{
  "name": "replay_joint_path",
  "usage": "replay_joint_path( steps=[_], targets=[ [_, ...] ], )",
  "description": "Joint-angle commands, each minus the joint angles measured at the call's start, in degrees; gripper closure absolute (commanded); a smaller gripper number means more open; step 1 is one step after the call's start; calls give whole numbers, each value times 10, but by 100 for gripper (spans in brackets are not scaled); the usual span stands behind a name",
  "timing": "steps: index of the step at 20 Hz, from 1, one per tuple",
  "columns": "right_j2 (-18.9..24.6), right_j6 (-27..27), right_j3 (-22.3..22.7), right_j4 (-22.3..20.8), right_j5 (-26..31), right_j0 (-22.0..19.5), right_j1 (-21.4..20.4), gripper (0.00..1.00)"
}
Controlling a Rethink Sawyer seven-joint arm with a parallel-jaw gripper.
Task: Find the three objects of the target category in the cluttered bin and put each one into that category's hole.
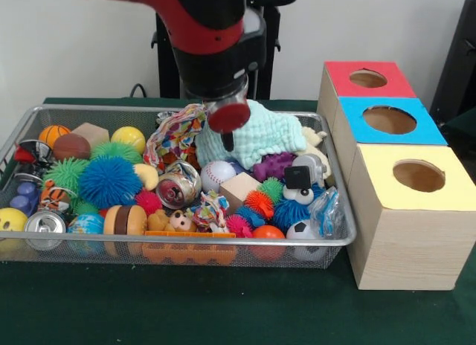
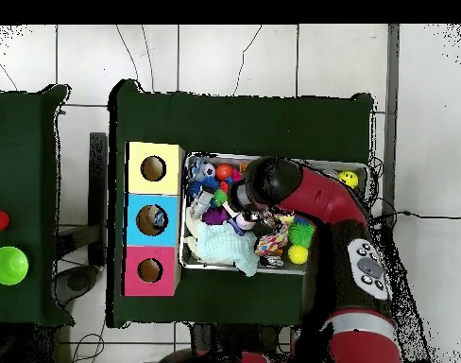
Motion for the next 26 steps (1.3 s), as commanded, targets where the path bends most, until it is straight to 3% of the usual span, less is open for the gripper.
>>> replay_joint_path(
  steps=[1, 2, 10, 13, 17, 18, 20, 23, 26],
  targets=[
    [61, -71, -150, -41, 47, 4, 121, 100],
    [61, -70, -195, -45, 79, 6, 147, 100],
    [44, -61, -461, -78, 180, 8, 341, 100],
    [63, -87, -560, -85, 204, 1, 417, 100],
    [86, -74, -634, -86, 177, -9, 492, 100],
    [85, -98, -665, -119, 139, -9, 516, 100],
    [100, -140, -702, -150, 126, -19, 547, 100],
    [105, -198, -723, -199, 84, -27, 565, 100],
    [139, -296, -731, -220, 26, -47, 576, 100]
  ],
)
